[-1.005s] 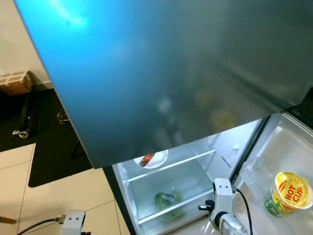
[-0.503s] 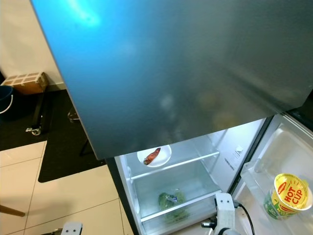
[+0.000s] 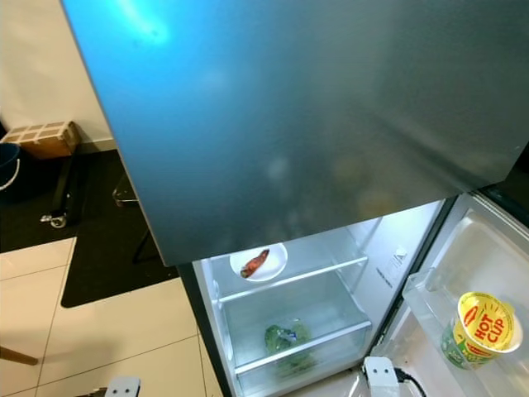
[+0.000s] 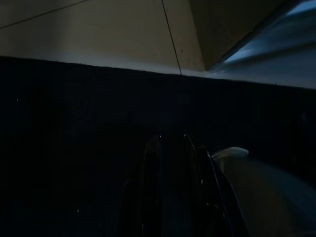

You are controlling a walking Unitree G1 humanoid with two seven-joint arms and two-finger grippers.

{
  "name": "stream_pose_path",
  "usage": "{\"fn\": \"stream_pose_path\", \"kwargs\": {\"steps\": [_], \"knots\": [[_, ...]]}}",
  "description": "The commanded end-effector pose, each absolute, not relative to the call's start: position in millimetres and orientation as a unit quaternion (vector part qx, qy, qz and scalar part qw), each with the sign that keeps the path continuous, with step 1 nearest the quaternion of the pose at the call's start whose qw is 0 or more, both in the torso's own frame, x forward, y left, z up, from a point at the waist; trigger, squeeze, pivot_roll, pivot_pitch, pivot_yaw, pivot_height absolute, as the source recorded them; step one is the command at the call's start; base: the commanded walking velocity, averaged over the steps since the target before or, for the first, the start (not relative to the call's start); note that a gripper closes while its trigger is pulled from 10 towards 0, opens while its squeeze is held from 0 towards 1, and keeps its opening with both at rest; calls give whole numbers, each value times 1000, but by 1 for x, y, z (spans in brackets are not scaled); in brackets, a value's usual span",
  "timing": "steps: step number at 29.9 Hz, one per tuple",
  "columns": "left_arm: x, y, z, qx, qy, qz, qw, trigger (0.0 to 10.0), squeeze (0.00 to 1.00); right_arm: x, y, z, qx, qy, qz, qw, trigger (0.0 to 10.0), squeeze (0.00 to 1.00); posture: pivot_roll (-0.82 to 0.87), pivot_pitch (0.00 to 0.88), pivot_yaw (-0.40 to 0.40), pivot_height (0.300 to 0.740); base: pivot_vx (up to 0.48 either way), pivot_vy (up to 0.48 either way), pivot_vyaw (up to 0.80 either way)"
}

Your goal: Restocking fridge

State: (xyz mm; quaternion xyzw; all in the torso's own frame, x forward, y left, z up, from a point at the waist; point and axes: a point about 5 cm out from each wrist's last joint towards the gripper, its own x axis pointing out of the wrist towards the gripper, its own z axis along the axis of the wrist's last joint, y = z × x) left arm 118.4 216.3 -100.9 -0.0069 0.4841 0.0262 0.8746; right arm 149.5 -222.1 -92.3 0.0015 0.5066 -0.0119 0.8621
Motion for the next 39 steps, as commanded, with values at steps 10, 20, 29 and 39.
{"fn": "stream_pose_path", "kwargs": {"steps": [10,20,29,39], "knots": [[112,210,-105,-6,499,20,867,10000,0,152,-222,-92,-4,509,-12,861,10000,0,-14,0,-35,740,-303,0,0],[111,208,-105,-5,502,16,865,10000,0,148,-223,-93,-1,514,-20,858,10000,0,-29,0,-27,740,-347,0,0],[115,206,-105,-5,499,12,867,10000,0,146,-223,-94,0,516,-24,856,10000,0,-32,0,-26,740,-362,0,0],[115,206,-104,-5,498,13,867,10000,0,147,-223,-94,-1,517,-22,856,10000,0,-28,0,-28,740,-376,0,0]]}}
